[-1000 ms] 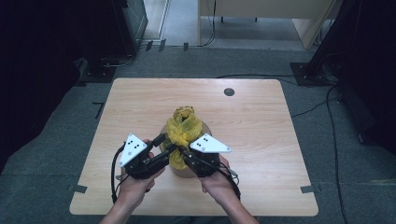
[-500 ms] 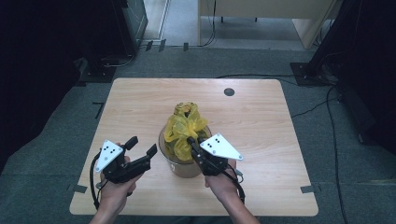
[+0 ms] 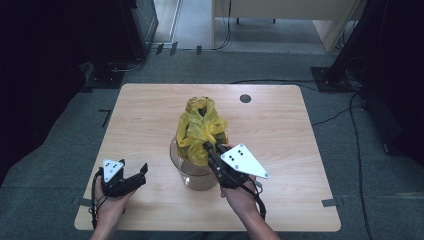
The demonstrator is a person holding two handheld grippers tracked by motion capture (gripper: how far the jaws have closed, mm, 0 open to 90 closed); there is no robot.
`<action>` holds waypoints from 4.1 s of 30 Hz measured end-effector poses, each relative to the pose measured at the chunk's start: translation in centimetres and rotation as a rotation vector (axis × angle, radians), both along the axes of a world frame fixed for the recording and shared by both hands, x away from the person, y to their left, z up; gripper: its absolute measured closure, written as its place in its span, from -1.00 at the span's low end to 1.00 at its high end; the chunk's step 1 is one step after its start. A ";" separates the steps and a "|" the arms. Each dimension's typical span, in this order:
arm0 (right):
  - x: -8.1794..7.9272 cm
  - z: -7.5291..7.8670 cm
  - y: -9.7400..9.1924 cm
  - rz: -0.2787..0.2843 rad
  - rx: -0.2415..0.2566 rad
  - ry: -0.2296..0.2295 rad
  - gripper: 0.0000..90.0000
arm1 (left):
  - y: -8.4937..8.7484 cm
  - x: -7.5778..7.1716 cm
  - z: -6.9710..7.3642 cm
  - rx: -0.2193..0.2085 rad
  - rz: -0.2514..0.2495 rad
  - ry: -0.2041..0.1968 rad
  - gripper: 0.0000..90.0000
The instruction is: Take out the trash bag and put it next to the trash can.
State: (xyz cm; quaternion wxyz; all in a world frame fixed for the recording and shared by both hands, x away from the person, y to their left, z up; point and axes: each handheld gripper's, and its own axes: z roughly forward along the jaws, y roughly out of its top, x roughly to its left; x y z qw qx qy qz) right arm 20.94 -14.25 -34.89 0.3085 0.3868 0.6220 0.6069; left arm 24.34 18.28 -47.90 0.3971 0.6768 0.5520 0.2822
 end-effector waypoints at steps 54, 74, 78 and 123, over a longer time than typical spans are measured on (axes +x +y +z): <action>7.5 -7.4 -8.0 -0.337 -0.042 0.065 0.93 | 0.4 1.7 -4.0 0.103 0.005 0.182 -0.78; 9.8 -10.7 -7.3 -0.234 -0.008 0.210 -0.31 | 0.4 1.7 -4.0 0.103 0.005 0.183 -0.78; 9.6 -10.5 -7.6 -0.213 0.002 0.220 -0.52 | 0.4 1.7 -4.0 0.103 0.005 0.182 -0.78; 2.1 -13.3 -19.2 -0.363 -0.068 0.298 -0.67 | 0.4 1.7 -4.0 0.103 0.005 0.182 -0.78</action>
